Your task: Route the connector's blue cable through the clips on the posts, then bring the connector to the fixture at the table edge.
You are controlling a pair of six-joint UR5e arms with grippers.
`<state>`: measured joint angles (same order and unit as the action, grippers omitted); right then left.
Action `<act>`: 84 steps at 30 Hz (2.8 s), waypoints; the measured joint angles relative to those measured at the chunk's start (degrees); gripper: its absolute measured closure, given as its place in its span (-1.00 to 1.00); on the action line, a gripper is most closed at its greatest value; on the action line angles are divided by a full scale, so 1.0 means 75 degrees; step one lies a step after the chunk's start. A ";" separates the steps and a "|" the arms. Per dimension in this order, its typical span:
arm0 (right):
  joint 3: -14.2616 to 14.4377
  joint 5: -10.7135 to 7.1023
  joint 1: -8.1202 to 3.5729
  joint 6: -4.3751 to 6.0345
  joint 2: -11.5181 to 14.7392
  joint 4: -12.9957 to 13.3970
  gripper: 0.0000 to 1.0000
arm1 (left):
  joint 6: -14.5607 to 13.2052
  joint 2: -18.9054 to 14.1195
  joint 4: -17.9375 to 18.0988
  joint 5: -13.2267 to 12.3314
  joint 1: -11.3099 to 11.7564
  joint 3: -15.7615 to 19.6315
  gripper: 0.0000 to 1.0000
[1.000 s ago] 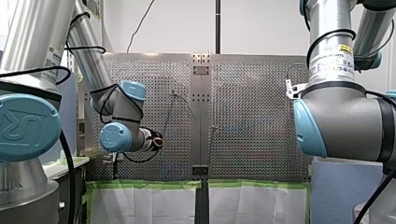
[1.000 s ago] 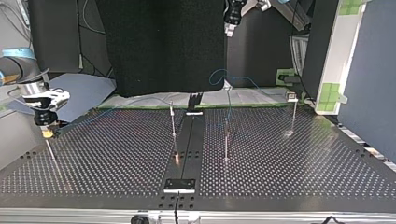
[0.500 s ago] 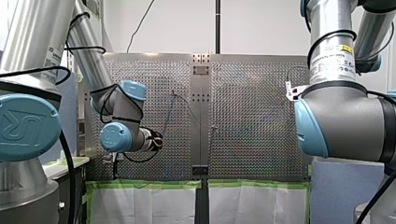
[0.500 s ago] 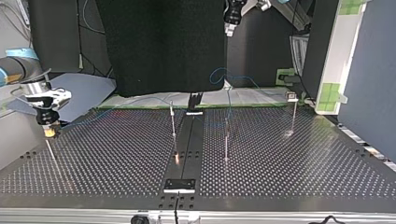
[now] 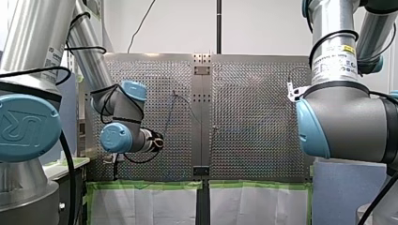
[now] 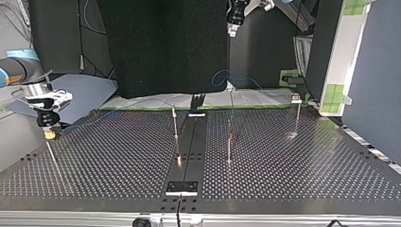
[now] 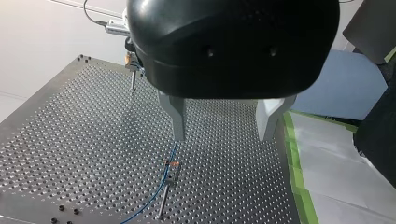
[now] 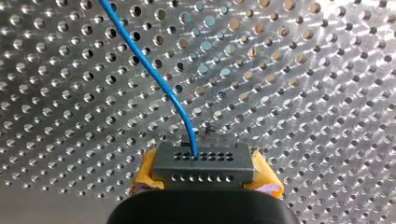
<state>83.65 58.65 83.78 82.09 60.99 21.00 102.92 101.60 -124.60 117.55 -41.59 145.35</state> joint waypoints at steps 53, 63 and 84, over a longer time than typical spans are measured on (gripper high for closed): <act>-0.0003 -0.0140 0.0026 0.0524 -0.0040 0.0277 1.00 | -0.0021 -0.0002 -0.0005 0.0000 0.0000 -0.0003 -1.00; -0.0002 -0.0037 0.0028 0.0546 -0.0047 0.0322 -0.36 | -0.0034 0.0001 -0.0005 0.0000 0.0000 -0.0001 -1.00; -0.0001 0.0278 0.0061 0.0601 -0.0073 0.0343 -0.99 | -0.0035 -0.0001 -0.0028 0.0012 0.0000 0.0000 -1.00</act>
<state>83.64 60.74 84.24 86.59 60.44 23.57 102.65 101.60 -124.81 117.64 -41.59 145.35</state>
